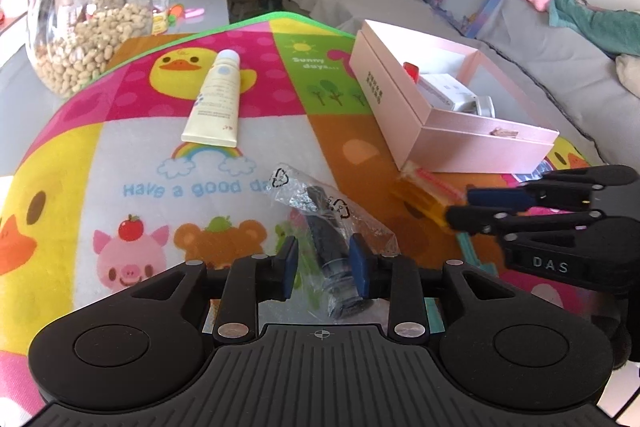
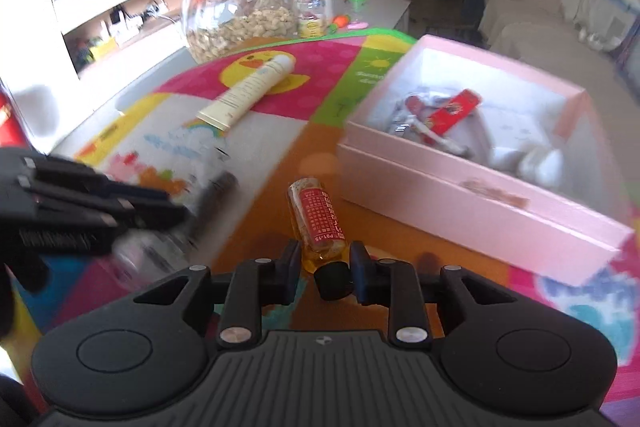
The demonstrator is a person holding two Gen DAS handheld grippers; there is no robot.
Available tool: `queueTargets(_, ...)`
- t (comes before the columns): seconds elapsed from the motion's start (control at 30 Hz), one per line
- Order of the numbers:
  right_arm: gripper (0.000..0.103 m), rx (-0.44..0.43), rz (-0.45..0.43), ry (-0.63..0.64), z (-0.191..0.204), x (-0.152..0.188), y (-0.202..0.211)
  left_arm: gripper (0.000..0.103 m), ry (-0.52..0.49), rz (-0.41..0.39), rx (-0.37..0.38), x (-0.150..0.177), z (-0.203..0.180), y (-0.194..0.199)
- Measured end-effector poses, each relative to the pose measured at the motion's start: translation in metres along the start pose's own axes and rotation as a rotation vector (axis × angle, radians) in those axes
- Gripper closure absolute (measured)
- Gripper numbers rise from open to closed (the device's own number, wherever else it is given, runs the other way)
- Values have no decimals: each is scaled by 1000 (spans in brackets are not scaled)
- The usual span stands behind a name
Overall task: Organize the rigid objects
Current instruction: 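Set the orange bottle aside on the mat with the right gripper while the left holds the bag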
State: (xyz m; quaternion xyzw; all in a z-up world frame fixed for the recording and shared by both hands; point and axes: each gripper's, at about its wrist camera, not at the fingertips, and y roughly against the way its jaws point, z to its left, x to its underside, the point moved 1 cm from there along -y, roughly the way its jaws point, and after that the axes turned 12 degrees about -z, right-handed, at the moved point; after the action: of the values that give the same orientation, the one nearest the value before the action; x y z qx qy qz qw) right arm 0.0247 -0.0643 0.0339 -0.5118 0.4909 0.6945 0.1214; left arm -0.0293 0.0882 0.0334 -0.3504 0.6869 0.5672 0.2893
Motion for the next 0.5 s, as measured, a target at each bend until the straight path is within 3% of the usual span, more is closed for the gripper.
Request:
queueTargets(0.07, 73, 123, -27, 79, -2, 5, 9, 70, -6, 7, 0, -1, -4, -3)
queueTargets(0.13, 58, 193, -47, 103, -6, 9, 18, 70, -23, 21, 6, 0, -11, -8)
queueTargets(0.17, 44, 186, -61, 82, -8, 9, 24, 70, -34, 29, 5, 1, -14, -12)
queueTargets(0.2, 37, 165, -77, 53, -10, 10, 32, 69, -40, 32, 1, 2, -16, -15)
queueTargets(0.27, 35, 113, -104, 1, -10, 13, 46, 69, -43, 32, -10, 5, -17, -19)
queueTargets(0.37, 21, 56, -122, -80, -2, 24, 58, 69, -49, 23, -18, 7, -15, -16)
queueTargets(0.5, 20, 11, -66, -166, 18, 44, 46, 68, -48, 12, -62, 9, -2, -8)
